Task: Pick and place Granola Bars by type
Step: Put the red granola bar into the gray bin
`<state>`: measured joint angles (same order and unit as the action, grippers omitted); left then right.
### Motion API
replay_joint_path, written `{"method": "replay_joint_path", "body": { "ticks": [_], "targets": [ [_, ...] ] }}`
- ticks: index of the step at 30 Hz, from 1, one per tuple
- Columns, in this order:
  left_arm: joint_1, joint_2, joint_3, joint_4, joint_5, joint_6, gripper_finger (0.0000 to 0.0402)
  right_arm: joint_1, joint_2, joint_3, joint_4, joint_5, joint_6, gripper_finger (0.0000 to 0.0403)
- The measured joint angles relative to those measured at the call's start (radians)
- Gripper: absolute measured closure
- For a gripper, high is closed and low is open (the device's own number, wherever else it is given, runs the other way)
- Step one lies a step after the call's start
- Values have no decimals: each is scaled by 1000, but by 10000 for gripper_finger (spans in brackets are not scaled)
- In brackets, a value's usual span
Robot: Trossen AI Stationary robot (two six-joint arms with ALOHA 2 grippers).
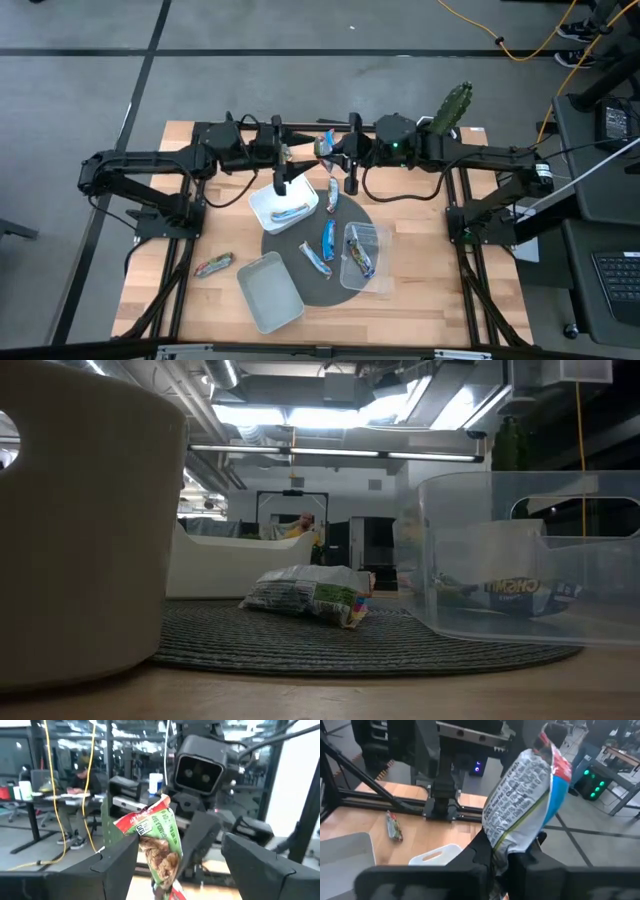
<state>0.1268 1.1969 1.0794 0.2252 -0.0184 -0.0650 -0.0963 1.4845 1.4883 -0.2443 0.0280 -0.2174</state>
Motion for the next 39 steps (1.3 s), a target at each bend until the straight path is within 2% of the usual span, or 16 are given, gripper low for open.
{"method": "replay_joint_path", "body": {
  "ticks": [3, 9, 14, 18, 23, 27, 32, 39],
  "targets": [
    [5, 2, 0, 10, -17, 3, 131, 0, 1, 2, 15, 1, -1, 356],
    [35, 2, 0, 7, -21, -25, 139, 0, 1, 2, 50, -2, 3, 385],
    [56, 2, 0, 11, -18, -49, 163, 0, 1, 3, 79, -3, 24, 374],
    [66, 2, 0, 11, -2, -54, 212, -1, 2, 3, 91, -3, 31, 358],
    [66, 8, -1, 36, 50, -56, 294, 0, 18, 4, 105, -3, 33, 379],
    [68, 15, -2, 65, 88, -79, 342, 0, 32, 5, 118, -5, 33, 385],
    [68, 16, -2, 60, 93, -79, 374, 0, 38, 5, 118, -5, 63, 348],
    [72, 2, -2, 52, 98, -79, 380, 3, 39, 5, 101, -11, 82, 296]
  ]
}}
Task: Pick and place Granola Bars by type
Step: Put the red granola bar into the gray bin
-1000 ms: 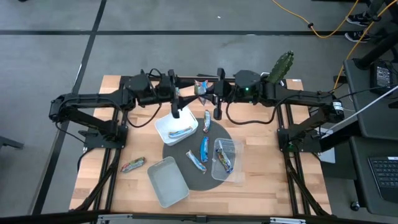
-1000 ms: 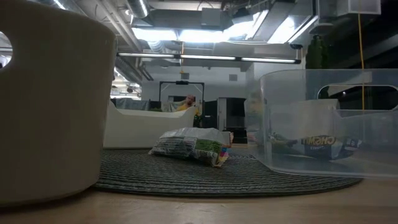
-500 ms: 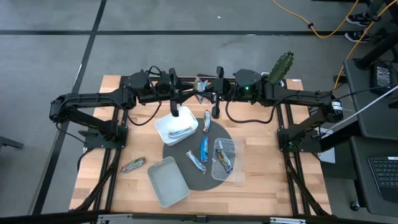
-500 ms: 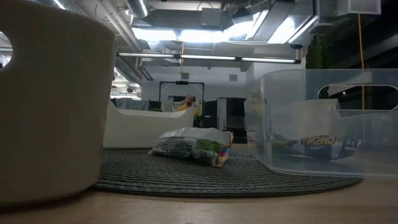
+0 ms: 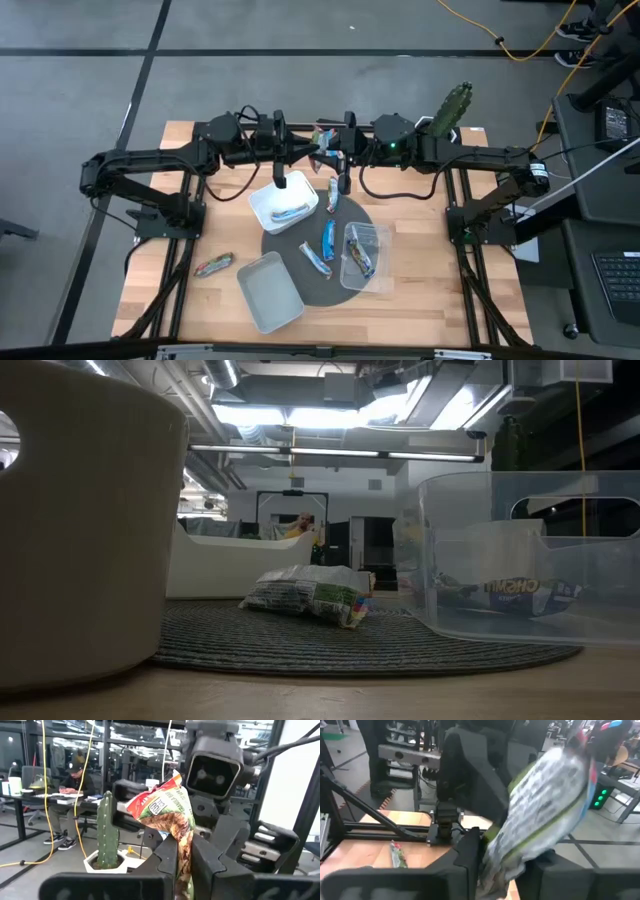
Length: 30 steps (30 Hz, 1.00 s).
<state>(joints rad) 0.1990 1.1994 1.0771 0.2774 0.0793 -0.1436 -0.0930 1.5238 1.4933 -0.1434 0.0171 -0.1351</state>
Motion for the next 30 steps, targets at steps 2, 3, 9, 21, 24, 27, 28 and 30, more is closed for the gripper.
{"method": "replay_joint_path", "body": {
  "ticks": [2, 3, 9, 21, 24, 27, 28, 30],
  "targets": [
    [9, -20, 0, -12, 3, 5, 381, 6, -11, -2, -32, 8, -4, 279],
    [16, -35, 0, -24, 3, 7, 381, 8, -17, -2, -54, 14, -4, 269],
    [45, -161, 3, -141, -33, 49, 382, 13, -135, -6, -266, 161, 28, 213],
    [-148, -306, 3, -359, -107, -86, 383, 12, -336, -4, -652, 349, 182, 182],
    [-218, -277, 3, -341, -136, -150, 383, 12, -343, -3, -643, 349, 153, 182],
    [-285, -242, 3, -387, -137, -237, 383, 12, -339, -3, -641, 348, 98, 182],
    [-308, -229, 3, -424, -141, -283, 383, 12, -335, -3, -640, 347, 78, 182],
    [-363, -189, 3, -503, -159, -384, 383, 12, -331, -4, -640, 347, 51, 182]
  ]
}}
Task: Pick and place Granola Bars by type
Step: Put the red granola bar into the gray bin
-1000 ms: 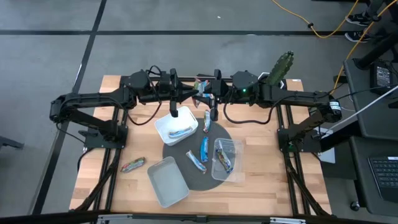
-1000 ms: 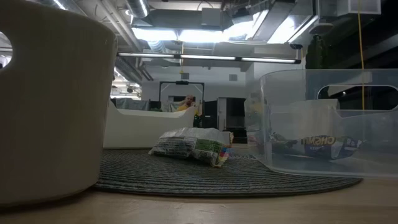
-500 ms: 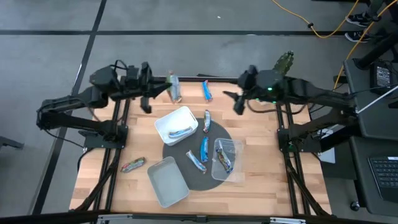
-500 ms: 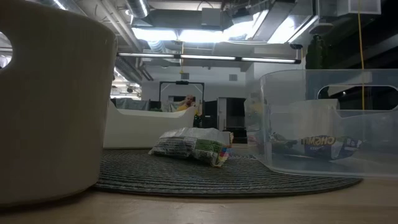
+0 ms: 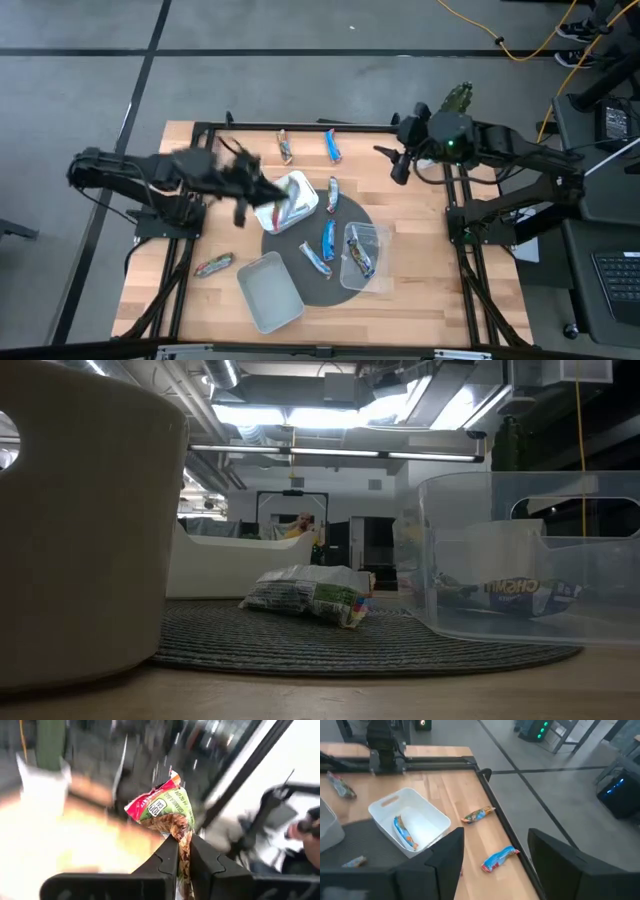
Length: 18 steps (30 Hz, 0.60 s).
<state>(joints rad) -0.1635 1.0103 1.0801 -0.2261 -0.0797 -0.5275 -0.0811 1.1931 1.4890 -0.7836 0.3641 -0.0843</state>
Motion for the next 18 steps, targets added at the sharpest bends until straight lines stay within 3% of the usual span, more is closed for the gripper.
{"method": "replay_joint_path", "body": {
  "ticks": [4, 12, 18],
  "targets": [
    [-115, 95, -2, -83, -28, -174, 383, 0, 4, -23, 11, -1, -60, 182],
    [-302, 212, -2, -15, -84, -492, 383, -2, 8, -55, 24, -58, -131, 182],
    [-444, 293, -6, -120, -161, -617, 383, -2, 16, -55, 98, -96, -117, 182]
  ]
}}
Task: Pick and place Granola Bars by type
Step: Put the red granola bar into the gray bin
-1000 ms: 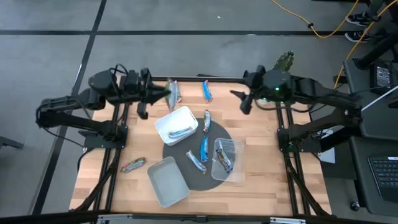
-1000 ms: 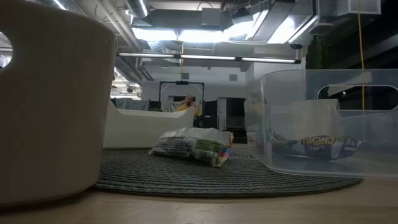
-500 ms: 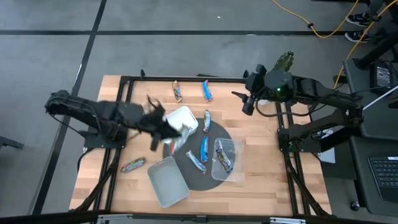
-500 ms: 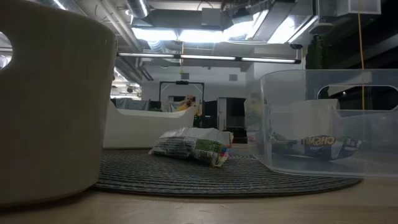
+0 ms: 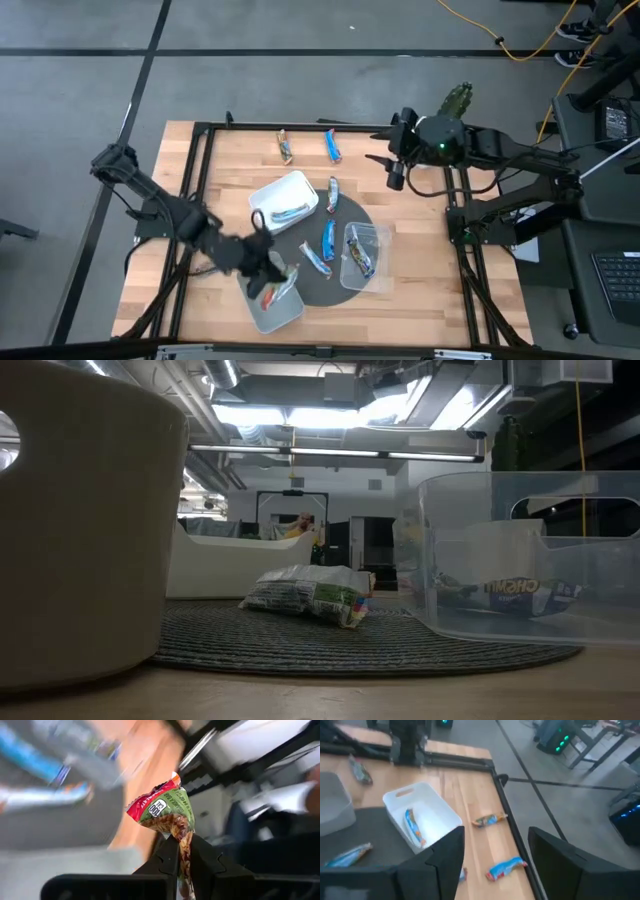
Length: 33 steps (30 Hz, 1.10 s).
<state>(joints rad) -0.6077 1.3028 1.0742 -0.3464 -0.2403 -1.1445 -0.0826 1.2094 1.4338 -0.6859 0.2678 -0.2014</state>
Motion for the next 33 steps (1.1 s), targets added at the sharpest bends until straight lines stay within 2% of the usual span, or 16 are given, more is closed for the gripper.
{"method": "replay_joint_path", "body": {
  "ticks": [6, 17, 26, 33],
  "targets": [
    [-103, 124, -36, -144, -30, -114, 382, 0, 19, 0, 37, 0, 109, 182],
    [-189, 238, -36, -153, -19, -110, 382, 0, 63, 0, 31, 0, 193, 182],
    [-171, 211, -36, -151, 18, -79, 361, 2, 75, 0, 23, -6, 252, 182],
    [-123, 140, -36, -160, 14, -49, 388, 2, 83, 0, 3, -10, 277, 182]
  ]
}}
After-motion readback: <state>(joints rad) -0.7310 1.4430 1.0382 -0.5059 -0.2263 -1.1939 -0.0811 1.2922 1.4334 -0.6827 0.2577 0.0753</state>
